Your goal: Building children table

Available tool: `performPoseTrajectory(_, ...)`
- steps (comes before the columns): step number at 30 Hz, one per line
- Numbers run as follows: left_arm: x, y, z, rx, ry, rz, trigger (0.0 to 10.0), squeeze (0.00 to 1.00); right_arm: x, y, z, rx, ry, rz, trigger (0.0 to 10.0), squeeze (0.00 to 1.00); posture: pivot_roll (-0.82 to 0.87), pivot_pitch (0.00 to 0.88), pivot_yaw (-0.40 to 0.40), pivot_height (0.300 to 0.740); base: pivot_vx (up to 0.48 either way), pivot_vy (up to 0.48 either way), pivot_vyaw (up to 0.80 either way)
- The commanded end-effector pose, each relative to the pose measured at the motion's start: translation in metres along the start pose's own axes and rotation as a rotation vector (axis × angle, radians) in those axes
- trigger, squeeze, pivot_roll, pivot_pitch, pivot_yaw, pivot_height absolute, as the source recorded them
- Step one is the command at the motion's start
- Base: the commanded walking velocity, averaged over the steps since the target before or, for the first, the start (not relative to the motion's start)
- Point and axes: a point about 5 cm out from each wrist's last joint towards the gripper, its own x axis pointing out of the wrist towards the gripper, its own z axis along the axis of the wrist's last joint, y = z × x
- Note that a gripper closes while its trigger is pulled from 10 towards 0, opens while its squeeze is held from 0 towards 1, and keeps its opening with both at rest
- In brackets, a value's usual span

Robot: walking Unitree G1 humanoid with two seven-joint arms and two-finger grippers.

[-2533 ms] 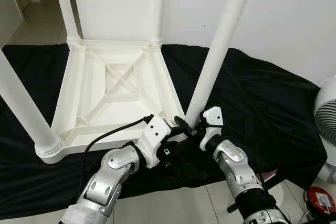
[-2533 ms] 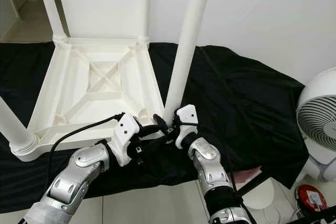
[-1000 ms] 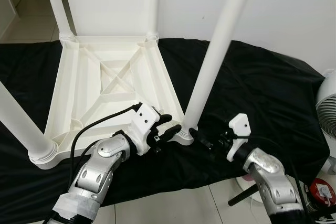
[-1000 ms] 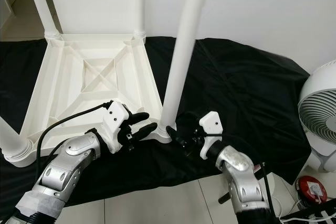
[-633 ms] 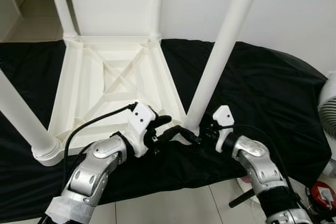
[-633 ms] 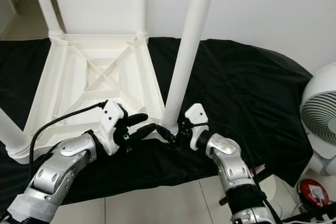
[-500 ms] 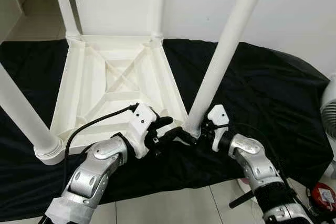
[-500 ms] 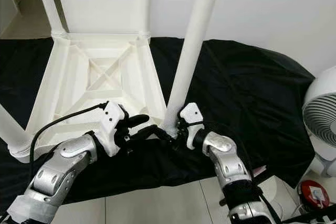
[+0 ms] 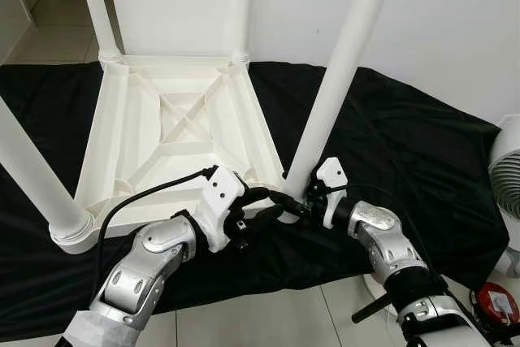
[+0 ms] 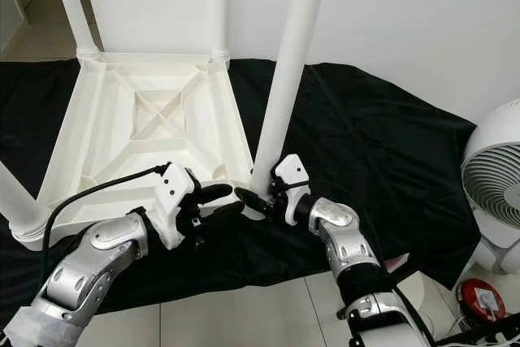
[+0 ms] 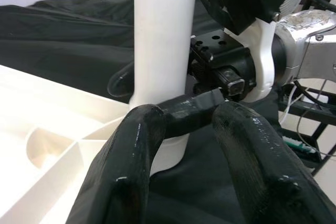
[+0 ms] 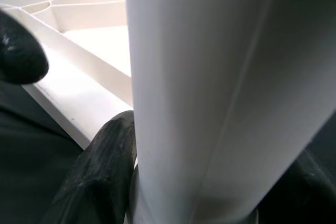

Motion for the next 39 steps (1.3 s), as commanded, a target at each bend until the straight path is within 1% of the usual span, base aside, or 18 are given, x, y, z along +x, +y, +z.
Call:
performPoseTrajectory(1,0.0,-0.009,0.0,-0.004,0.005,-0.118,10.0,0.0,-0.003,0.002,-0.005,0.022,0.01,-0.004,0.0,0.0,0.08,0.027,-0.09,0.74,0.0,0.0,0.0)
performPoseTrajectory(8,0.001,-0.006,-0.002,-0.003,0.007,-0.099,10.0,0.0,-0.003,0.013,-0.002,0.068,-0.105,-0.127,0.0,0.0,0.07,0.019,-0.082,0.74,0.0,0.0,0.0)
performPoseTrajectory(10,0.002,-0.004,-0.002,0.0,0.003,-0.089,10.0,0.0,-0.002,0.016,0.0,0.068,-0.119,-0.152,0.0,0.0,0.07,0.017,-0.081,0.74,0.0,0.0,0.0)
performPoseTrajectory(11,0.003,-0.002,-0.003,0.004,0.001,-0.067,10.0,0.0,0.0,0.018,0.002,0.074,-0.132,-0.213,0.0,0.0,0.07,0.012,-0.082,0.74,0.0,0.0,0.0)
performPoseTrajectory(14,0.003,-0.001,-0.003,0.005,0.0,-0.06,10.0,0.0,0.0,0.019,0.003,0.078,-0.137,-0.232,0.0,0.0,0.07,0.012,-0.082,0.74,0.0,0.0,0.0)
performPoseTrajectory(15,0.003,0.0,-0.003,0.008,-0.002,-0.05,10.0,0.0,0.001,0.02,0.004,0.075,-0.139,-0.281,0.0,0.0,0.07,0.011,-0.085,0.74,0.0,0.0,0.0)
performPoseTrajectory(16,0.003,0.001,-0.003,0.009,-0.005,-0.041,10.0,0.0,0.003,0.022,0.005,0.098,-0.15,-0.327,0.0,0.0,0.08,0.008,-0.087,0.74,0.0,0.0,0.0)
performPoseTrajectory(18,0.003,0.002,-0.003,0.009,-0.007,-0.036,10.0,0.0,0.004,0.024,0.007,0.116,-0.155,-0.358,0.0,0.0,0.08,0.008,-0.087,0.74,0.0,0.0,0.0)
performPoseTrajectory(20,0.002,0.003,-0.003,0.011,-0.006,-0.027,10.0,0.0,0.01,0.036,0.009,0.159,-0.178,-0.397,0.0,0.0,0.09,0.002,-0.094,0.74,0.0,0.0,0.0)
performPoseTrajectory(21,0.002,0.003,-0.003,0.011,-0.006,-0.027,10.0,0.0,0.01,0.036,0.009,0.159,-0.178,-0.397,0.0,0.0,0.09,0.002,-0.094,0.74,0.0,0.0,0.0)
performPoseTrajectory(23,0.002,0.004,-0.003,0.014,-0.006,-0.022,10.0,0.0,0.015,0.043,0.01,0.174,-0.179,-0.465,0.0,0.0,0.09,0.0,-0.099,0.74,0.0,0.0,0.0)
performPoseTrajectory(26,0.002,0.004,-0.003,0.015,-0.006,-0.02,10.0,0.0,0.017,0.045,0.011,0.186,-0.178,-0.5,0.0,0.0,0.09,0.0,-0.099,0.74,0.0,0.0,0.0)
performPoseTrajectory(29,0.003,0.003,-0.003,0.018,-0.007,-0.021,10.0,0.0,0.021,0.047,0.011,0.166,-0.132,-0.63,0.0,0.0,0.09,0.0,-0.099,0.74,0.0,0.0,0.0)
performPoseTrajectory(34,0.003,0.003,-0.004,0.021,-0.008,-0.025,10.0,0.0,0.02,0.047,0.011,0.135,-0.112,-0.66,0.0,0.0,0.09,0.0,-0.098,0.74,0.0,0.0,0.0)
performPoseTrajectory(35,0.004,0.003,-0.004,0.022,-0.007,-0.027,10.0,0.0,0.019,0.046,0.01,0.127,-0.11,-0.657,3.3,0.0,0.09,0.0,-0.098,0.74,0.0,0.0,0.0)
performPoseTrajectory(36,0.004,0.003,-0.004,0.022,-0.007,-0.027,10.0,0.0,0.019,0.046,0.01,0.127,-0.11,-0.657,3.3,0.0,0.09,0.0,-0.098,0.74,0.0,0.0,0.0)
performPoseTrajectory(37,0.004,0.004,-0.004,0.023,-0.007,-0.029,10.0,0.0,0.017,0.047,0.011,0.122,-0.108,-0.653,9.8,0.0,0.09,0.0,-0.098,0.74,0.0,0.0,0.0)
performPoseTrajectory(39,0.004,0.004,-0.005,0.025,-0.007,-0.029,10.0,0.0,0.016,0.048,0.012,0.12,-0.115,-0.646,10.0,0.0,0.09,0.0,-0.098,0.74,0.0,0.0,0.0)
